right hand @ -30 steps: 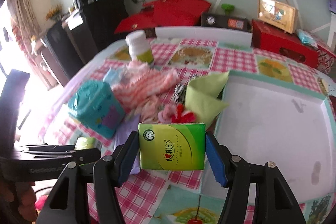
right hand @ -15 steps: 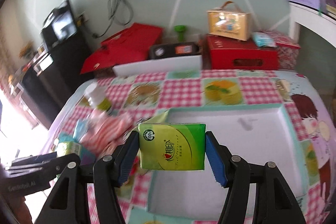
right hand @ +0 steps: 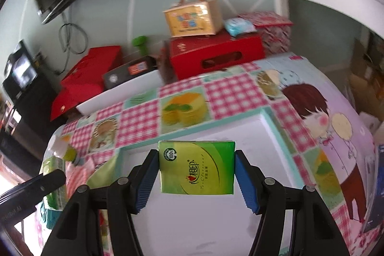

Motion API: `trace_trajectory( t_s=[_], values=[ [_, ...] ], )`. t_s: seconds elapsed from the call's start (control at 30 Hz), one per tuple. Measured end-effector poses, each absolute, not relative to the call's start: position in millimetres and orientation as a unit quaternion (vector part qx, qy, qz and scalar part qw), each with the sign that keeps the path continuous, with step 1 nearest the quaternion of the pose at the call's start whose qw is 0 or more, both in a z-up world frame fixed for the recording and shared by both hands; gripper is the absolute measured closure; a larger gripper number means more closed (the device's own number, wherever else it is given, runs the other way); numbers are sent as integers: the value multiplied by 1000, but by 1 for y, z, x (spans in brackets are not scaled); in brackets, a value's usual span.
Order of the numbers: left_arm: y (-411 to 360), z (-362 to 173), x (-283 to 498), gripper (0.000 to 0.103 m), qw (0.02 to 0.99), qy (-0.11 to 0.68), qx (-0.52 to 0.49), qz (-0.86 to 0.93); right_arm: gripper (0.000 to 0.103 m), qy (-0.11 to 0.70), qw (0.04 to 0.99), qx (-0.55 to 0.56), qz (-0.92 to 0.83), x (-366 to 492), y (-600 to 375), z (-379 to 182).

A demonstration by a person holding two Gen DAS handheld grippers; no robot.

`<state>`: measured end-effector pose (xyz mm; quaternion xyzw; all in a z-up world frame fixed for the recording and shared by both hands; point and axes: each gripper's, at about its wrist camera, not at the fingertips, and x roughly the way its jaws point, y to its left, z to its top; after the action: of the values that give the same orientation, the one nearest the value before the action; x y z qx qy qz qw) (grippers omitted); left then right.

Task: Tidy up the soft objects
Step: 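Lift the green tissue pack with the left tool over the white tray, then open the left tool to drop the tissue pack into the tray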

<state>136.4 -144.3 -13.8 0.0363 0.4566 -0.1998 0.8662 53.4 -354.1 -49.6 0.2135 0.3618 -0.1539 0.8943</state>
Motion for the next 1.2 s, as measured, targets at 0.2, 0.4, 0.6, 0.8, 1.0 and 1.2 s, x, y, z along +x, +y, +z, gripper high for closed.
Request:
trace_trajectory(
  t_s=[0.2, 0.4, 0.6, 0.8, 1.0, 1.2],
  values=[
    [-176, -30, 154, 53, 865, 455, 50, -204, 38, 368, 882, 230, -186, 49, -380, -61],
    [-201, -62, 168, 53, 853, 475, 68, -204, 38, 387, 874, 208, -207, 56, -384, -75],
    [-213, -96, 178, 53, 839, 503, 64, -199, 38, 407, 868, 198, -205, 69, -386, -93],
    [-217, -100, 180, 53, 839, 501, 61, -202, 38, 405, 868, 200, -206, 69, -387, -93],
    [-213, -100, 178, 49, 839, 504, 48, -201, 35, 403, 867, 189, -222, 68, -386, -89],
    [-201, -92, 174, 41, 846, 495, 34, -195, 30, 407, 869, 173, -223, 70, -381, -87]
  ],
)
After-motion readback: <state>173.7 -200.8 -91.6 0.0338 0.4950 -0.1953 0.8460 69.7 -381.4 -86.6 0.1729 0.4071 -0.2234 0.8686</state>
